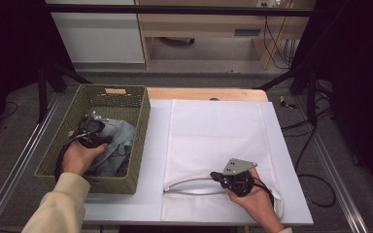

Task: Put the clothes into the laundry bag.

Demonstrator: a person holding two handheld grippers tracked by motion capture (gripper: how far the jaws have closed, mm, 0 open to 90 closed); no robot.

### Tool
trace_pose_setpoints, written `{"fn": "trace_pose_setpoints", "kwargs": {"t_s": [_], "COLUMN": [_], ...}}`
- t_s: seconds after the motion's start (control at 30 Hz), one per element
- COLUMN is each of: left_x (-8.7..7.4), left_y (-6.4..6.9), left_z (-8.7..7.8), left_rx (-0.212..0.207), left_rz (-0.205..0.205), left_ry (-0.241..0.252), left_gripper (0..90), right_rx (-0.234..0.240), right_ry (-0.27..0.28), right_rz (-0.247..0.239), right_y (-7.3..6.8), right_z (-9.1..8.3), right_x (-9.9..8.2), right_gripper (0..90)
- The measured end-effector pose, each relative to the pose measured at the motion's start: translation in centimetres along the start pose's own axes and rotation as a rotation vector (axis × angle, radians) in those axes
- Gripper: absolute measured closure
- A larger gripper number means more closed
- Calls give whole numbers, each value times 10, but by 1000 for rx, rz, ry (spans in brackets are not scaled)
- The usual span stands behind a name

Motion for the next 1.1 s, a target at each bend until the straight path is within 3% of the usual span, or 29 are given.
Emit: {"fn": "trace_pose_setpoints", "kwargs": {"t_s": [0.13,0.43,0.7,0.93,1.1], "left_x": [8,17,31,46,61], "left_y": [0,-6,-10,0,17], "left_z": [-15,-47,-86,-122,-145], "left_rx": [29,56,65,69,38], "left_rz": [21,-13,-47,-36,-15], "left_ry": [66,186,319,416,483], "left_gripper": [682,682,682,682,681], "right_rx": [-1,5,22,27,26], "right_ry": [6,7,19,15,7], "right_rz": [2,14,64,64,40], "right_y": [0,1,6,9,10], "right_z": [-1,-2,0,0,-3], "right_x": [1,0,3,14,23], "right_gripper": [896,897,897,898,898]}}
Point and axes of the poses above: each handheld gripper's, and its own axes: z roughly forward along the jaws, x roughly out of its top, y roughly to its right, the point moved 8 cm from there along z, roughly forward along the jaws, and after that the axes turned 12 degrees about y, right-handed, at the moved point
